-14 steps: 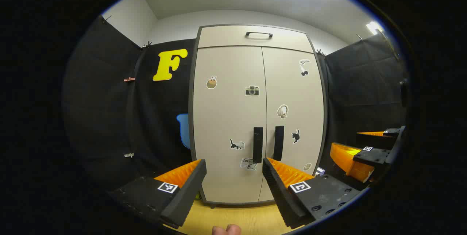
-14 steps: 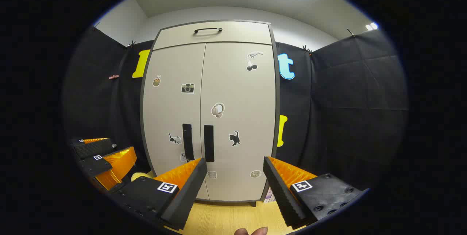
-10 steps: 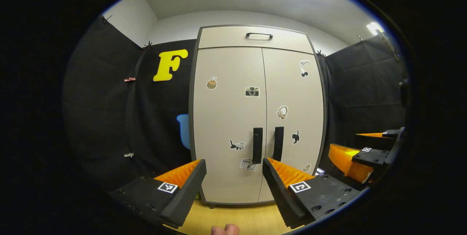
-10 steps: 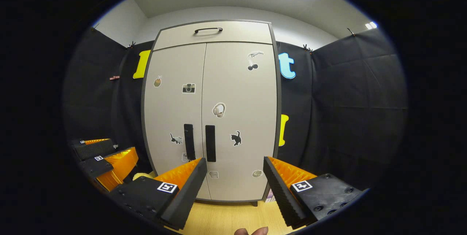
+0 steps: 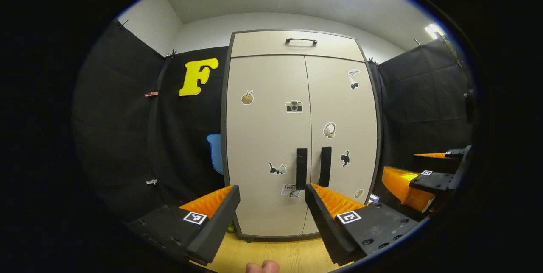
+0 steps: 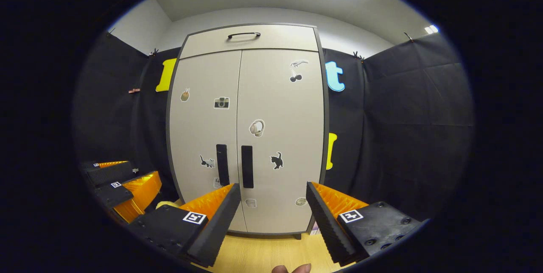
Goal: Open the right door of the double-door shoe cabinet with the right hand, and open the left door with the left hand.
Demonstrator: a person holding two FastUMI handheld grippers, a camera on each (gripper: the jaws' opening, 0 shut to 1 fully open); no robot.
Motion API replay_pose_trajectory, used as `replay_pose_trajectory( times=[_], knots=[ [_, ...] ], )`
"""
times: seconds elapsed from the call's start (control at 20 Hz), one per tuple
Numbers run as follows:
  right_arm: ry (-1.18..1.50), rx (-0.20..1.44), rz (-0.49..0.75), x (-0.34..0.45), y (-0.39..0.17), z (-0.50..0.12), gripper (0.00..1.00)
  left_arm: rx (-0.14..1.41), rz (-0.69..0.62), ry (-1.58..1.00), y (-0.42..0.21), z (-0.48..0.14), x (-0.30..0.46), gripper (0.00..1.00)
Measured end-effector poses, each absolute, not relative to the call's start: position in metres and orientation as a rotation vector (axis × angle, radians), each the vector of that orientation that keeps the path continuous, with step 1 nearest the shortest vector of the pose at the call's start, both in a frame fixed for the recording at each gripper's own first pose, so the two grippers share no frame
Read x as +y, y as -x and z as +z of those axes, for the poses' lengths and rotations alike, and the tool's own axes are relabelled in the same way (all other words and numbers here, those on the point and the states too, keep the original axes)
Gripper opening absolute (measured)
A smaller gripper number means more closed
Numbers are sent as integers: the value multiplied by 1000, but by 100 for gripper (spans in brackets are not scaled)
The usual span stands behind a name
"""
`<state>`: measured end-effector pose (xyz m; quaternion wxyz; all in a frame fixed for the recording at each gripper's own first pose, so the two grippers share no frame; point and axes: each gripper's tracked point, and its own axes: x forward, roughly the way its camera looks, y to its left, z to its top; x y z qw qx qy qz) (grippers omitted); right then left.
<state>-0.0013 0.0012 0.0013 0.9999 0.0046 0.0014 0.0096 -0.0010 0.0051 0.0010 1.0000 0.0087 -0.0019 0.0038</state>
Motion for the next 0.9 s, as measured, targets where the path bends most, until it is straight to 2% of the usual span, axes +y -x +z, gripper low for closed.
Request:
replay_pose_trajectory(
  times=[0.45, 0.9],
  knots=[
    [-21, -26, 33, 2, -7, 3, 98, -6, 9, -20, 0, -2, 17, 95],
    [-29, -15, 74, 42, -101, -17, 98, 27, 22, -23, -16, -24, 46, 95]
  ],
)
